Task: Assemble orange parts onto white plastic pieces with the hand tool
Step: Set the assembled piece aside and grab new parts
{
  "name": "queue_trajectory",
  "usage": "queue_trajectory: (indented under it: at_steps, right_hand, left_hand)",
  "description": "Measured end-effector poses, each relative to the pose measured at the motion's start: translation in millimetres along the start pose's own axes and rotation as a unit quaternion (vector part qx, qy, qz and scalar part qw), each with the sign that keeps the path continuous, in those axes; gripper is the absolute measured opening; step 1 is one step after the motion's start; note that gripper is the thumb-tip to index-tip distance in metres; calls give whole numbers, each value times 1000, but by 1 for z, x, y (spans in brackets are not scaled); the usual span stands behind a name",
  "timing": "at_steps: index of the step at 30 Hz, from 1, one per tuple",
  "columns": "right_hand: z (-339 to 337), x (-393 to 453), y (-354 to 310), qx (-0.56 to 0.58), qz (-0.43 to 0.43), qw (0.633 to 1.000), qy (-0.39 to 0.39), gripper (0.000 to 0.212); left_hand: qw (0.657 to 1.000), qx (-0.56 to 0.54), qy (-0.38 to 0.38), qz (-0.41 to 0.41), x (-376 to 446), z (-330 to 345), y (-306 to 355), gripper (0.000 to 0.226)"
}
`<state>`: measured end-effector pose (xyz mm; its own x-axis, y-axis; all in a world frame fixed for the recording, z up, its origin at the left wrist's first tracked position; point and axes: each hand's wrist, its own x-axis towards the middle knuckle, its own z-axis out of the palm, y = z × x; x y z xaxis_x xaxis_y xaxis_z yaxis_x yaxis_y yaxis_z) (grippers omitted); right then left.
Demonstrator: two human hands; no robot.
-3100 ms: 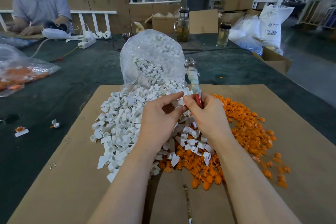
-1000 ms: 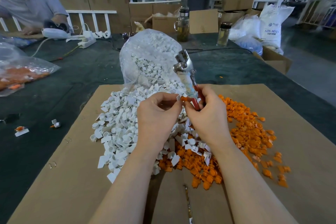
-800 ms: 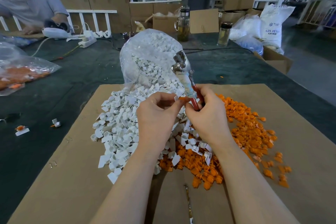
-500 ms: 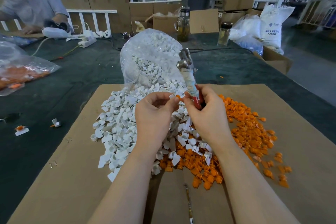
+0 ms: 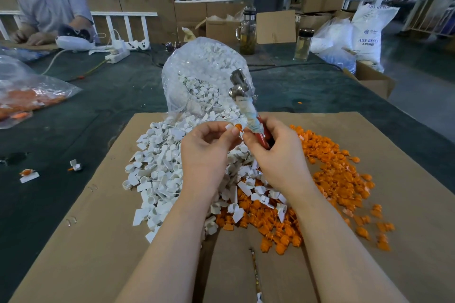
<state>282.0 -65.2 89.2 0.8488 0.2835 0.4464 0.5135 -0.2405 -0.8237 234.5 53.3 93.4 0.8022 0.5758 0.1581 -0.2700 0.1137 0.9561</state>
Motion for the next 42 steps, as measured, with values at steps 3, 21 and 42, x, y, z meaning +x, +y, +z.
queue_trajectory:
  at_steps: [3,21,42]
  right_hand:
    - [-9,1,3,4,23,999,-43,14]
    - [-36,2,4,-71,96,957,-264,20]
    - [1,1,3,-47,12,999,13,14]
  left_hand:
    - [999,-34,6,-2,3,-3,0,9]
    - [997,-73,17,15,14,-18,-1,11]
    - [986,153,17,71,3,0,-8,21]
